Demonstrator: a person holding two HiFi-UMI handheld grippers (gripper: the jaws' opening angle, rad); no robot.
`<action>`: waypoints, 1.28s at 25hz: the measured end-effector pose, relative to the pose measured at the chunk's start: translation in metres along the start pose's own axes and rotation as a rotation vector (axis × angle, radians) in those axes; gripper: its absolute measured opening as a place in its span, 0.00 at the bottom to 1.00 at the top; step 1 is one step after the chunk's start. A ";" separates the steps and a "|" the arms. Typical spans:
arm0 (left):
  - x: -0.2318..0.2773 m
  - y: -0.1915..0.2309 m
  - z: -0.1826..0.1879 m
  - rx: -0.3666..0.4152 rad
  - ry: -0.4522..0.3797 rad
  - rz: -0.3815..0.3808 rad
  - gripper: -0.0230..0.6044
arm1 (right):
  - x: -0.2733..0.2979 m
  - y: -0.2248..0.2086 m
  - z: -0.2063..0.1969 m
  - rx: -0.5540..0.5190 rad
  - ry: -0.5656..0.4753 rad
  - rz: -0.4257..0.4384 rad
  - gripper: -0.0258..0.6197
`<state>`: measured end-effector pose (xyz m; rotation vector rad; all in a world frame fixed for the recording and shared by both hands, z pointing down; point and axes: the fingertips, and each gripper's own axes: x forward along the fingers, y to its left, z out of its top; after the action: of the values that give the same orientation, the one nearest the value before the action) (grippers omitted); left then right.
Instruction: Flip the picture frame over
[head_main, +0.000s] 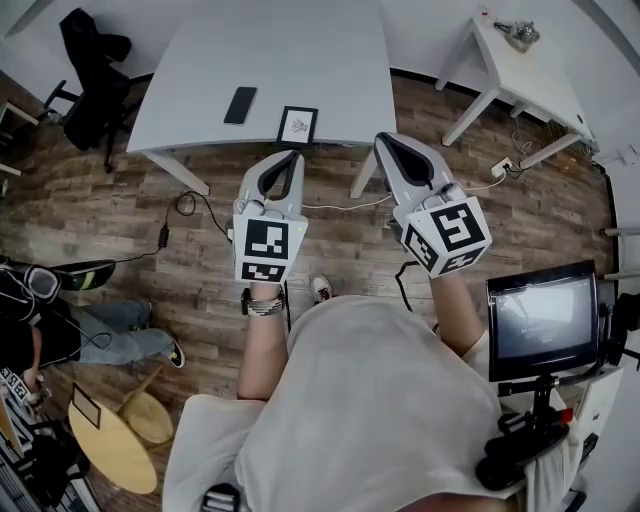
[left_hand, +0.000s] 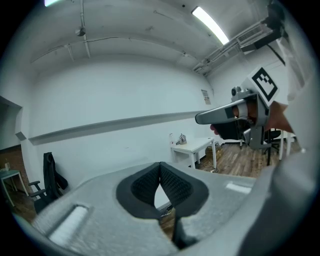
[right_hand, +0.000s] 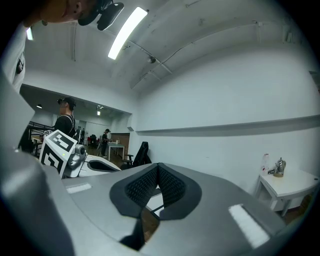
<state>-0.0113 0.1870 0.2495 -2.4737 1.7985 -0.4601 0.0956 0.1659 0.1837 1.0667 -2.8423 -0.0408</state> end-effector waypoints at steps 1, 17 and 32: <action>0.003 0.003 0.000 0.006 0.000 0.000 0.04 | 0.003 -0.002 -0.002 0.005 0.004 -0.004 0.04; 0.045 0.034 -0.021 0.034 0.070 -0.025 0.04 | 0.051 -0.030 -0.017 0.052 0.041 -0.028 0.04; 0.139 0.078 -0.071 -0.071 0.211 -0.052 0.04 | 0.153 -0.079 -0.074 0.111 0.144 0.033 0.04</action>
<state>-0.0633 0.0409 0.3298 -2.6121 1.8564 -0.6965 0.0408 0.0071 0.2657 0.9990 -2.7587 0.1905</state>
